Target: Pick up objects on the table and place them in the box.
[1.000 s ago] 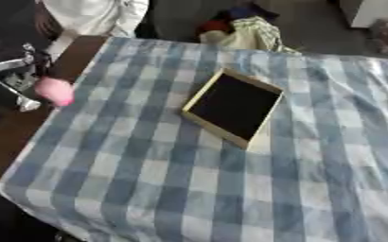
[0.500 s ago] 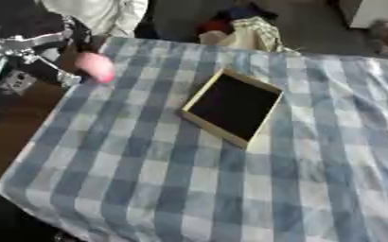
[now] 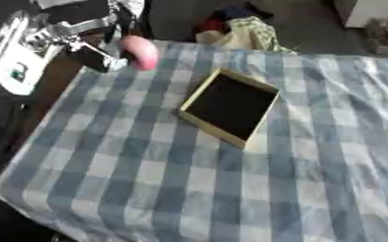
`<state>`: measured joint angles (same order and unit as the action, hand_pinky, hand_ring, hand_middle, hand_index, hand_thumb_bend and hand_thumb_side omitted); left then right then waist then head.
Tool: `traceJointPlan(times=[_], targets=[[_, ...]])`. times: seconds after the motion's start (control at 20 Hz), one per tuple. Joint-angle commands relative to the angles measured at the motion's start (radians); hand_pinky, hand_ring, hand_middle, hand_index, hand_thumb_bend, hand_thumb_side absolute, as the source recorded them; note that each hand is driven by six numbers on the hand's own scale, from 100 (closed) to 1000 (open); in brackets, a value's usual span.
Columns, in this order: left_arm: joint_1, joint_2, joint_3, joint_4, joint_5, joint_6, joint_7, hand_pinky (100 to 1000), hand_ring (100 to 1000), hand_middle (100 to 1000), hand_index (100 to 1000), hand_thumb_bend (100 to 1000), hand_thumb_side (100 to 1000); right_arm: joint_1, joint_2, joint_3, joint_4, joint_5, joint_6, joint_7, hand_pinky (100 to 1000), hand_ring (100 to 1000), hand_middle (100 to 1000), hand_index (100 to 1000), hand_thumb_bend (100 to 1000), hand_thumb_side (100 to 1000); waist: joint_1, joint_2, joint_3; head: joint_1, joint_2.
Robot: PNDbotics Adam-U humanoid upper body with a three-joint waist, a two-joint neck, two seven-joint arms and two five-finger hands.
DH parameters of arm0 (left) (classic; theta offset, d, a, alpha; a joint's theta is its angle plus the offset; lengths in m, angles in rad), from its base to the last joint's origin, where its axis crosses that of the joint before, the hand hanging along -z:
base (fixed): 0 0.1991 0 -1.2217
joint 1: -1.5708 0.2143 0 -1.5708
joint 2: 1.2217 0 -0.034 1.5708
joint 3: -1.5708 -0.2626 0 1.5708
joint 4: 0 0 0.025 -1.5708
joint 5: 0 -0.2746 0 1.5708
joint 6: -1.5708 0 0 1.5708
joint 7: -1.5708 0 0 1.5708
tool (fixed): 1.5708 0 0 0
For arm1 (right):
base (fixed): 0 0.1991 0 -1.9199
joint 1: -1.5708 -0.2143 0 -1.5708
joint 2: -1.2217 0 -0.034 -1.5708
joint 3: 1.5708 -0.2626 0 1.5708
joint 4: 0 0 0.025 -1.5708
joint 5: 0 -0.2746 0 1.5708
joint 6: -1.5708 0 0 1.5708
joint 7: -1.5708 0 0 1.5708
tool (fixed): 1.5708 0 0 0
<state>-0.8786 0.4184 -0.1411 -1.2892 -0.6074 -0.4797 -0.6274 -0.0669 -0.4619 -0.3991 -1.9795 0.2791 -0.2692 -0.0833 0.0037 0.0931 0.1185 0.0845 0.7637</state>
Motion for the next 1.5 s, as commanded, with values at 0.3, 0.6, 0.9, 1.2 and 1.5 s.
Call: traceJointPlan(times=[0.3,0.6,0.9,1.2,1.5], targets=[[-0.071,-0.109,-0.016,0.054,-0.029,-0.047,-0.022,363,554,541,651,100,100,-0.015,-0.015,0.001,-0.020,-0.011,-0.004,0.010,784,591,676,732,100,903,-0.008,-0.006,-0.009,-0.003,0.006],[-0.109,-0.191,-0.026,0.100,-0.092,-0.052,0.019,360,551,539,649,100,100,-0.024,-0.009,0.005,-0.020,-0.017,-0.006,0.014,784,591,676,732,100,903,-0.014,0.000,-0.019,0.004,0.006],[-0.132,-0.256,-0.025,0.186,-0.204,-0.059,0.085,360,550,537,647,100,100,-0.034,-0.003,0.006,-0.020,-0.024,-0.009,0.019,783,590,675,732,100,904,-0.018,0.012,-0.033,0.010,0.006],[-0.138,-0.301,-0.013,0.267,-0.322,-0.069,0.162,371,561,548,659,100,100,-0.046,0.003,0.008,-0.020,-0.030,-0.012,0.023,783,590,674,731,100,905,-0.020,0.023,-0.047,0.016,0.006],[-0.134,-0.326,0.002,0.324,-0.431,-0.062,0.243,386,571,558,670,100,100,-0.049,0.009,0.005,-0.020,-0.034,-0.012,0.025,782,588,672,731,100,906,-0.021,0.031,-0.058,0.015,0.006]])
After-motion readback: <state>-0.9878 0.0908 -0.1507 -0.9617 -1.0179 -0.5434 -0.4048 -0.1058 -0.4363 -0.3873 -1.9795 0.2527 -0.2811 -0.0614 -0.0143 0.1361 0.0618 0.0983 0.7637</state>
